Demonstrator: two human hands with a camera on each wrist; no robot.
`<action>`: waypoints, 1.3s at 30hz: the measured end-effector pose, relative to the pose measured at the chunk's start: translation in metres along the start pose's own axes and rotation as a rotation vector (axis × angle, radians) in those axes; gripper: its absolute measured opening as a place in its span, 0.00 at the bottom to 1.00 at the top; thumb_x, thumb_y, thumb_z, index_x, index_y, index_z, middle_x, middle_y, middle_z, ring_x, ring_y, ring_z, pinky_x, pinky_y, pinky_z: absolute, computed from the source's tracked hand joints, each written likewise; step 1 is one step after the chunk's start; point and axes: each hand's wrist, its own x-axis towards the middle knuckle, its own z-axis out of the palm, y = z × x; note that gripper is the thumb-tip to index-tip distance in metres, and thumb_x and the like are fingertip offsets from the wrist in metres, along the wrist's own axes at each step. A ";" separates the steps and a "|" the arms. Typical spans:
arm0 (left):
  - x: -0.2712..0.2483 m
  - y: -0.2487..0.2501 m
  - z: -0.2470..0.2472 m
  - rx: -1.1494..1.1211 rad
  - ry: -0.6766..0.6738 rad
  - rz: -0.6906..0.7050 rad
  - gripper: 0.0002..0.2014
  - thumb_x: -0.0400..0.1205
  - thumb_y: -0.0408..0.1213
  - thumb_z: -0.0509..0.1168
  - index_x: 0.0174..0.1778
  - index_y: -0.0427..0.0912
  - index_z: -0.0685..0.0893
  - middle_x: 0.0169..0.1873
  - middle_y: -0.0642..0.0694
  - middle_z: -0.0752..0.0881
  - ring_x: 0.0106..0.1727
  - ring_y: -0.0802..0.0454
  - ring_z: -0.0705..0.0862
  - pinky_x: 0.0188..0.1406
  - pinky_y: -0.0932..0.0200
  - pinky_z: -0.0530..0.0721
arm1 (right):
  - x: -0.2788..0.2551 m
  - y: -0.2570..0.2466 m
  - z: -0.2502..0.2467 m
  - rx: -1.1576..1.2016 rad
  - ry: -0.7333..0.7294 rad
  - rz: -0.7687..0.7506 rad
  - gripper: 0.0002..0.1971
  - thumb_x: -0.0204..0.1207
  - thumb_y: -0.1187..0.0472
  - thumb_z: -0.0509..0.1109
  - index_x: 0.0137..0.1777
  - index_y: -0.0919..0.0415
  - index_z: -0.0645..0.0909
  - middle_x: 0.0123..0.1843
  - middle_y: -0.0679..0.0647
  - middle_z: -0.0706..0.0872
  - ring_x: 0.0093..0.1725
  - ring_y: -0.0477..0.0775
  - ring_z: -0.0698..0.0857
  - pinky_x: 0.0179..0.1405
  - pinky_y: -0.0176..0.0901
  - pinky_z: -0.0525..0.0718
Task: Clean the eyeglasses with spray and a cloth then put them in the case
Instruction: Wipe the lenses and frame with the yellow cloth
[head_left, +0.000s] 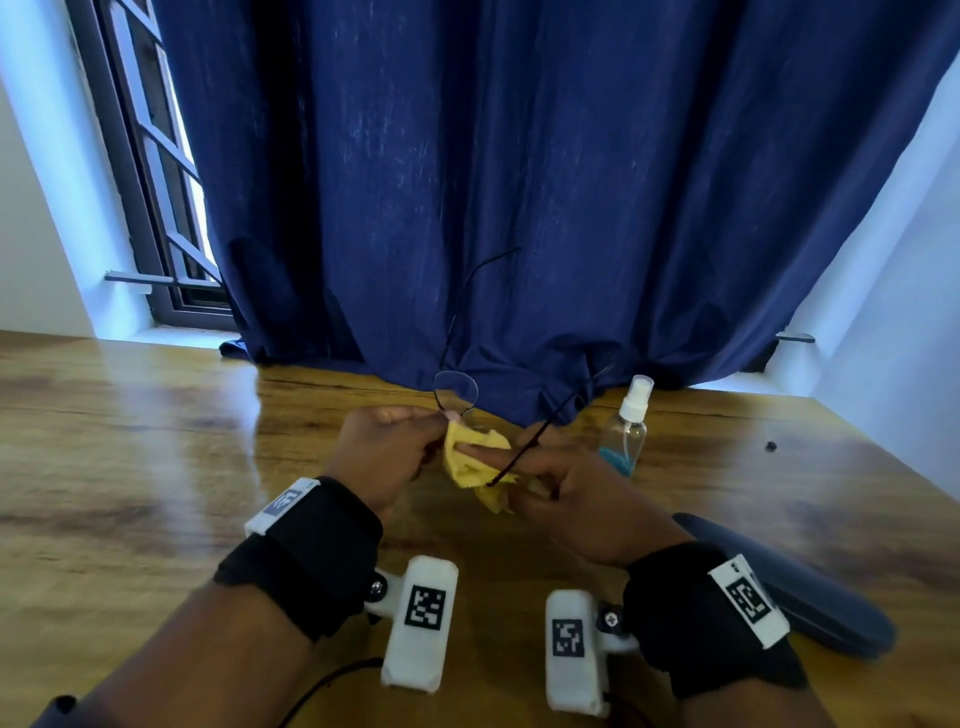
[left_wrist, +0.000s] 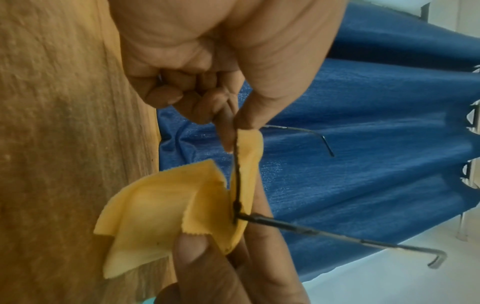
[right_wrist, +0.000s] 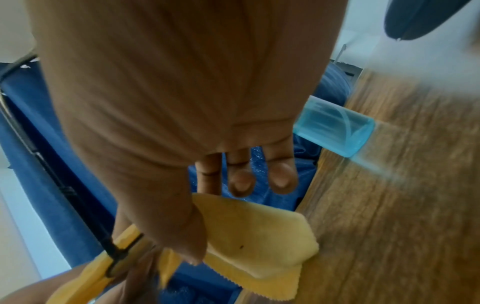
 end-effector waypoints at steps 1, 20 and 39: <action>0.000 0.000 -0.001 0.006 -0.005 -0.004 0.09 0.81 0.36 0.75 0.46 0.32 0.93 0.28 0.48 0.89 0.23 0.61 0.79 0.24 0.66 0.75 | 0.000 -0.001 0.000 0.012 -0.005 -0.008 0.27 0.83 0.59 0.72 0.69 0.22 0.77 0.56 0.44 0.79 0.53 0.38 0.78 0.54 0.23 0.75; 0.001 0.003 -0.004 0.017 -0.024 0.053 0.07 0.83 0.32 0.72 0.44 0.33 0.92 0.20 0.55 0.88 0.19 0.69 0.81 0.25 0.70 0.77 | -0.002 0.000 -0.002 -0.027 0.021 0.067 0.28 0.84 0.61 0.68 0.74 0.25 0.76 0.47 0.39 0.76 0.45 0.40 0.78 0.49 0.30 0.77; 0.009 -0.001 -0.013 0.071 -0.027 0.045 0.10 0.82 0.39 0.73 0.47 0.34 0.94 0.26 0.52 0.88 0.26 0.61 0.78 0.31 0.63 0.76 | -0.002 0.003 -0.005 0.021 0.042 0.073 0.31 0.83 0.60 0.68 0.65 0.13 0.74 0.52 0.47 0.81 0.47 0.46 0.81 0.49 0.38 0.82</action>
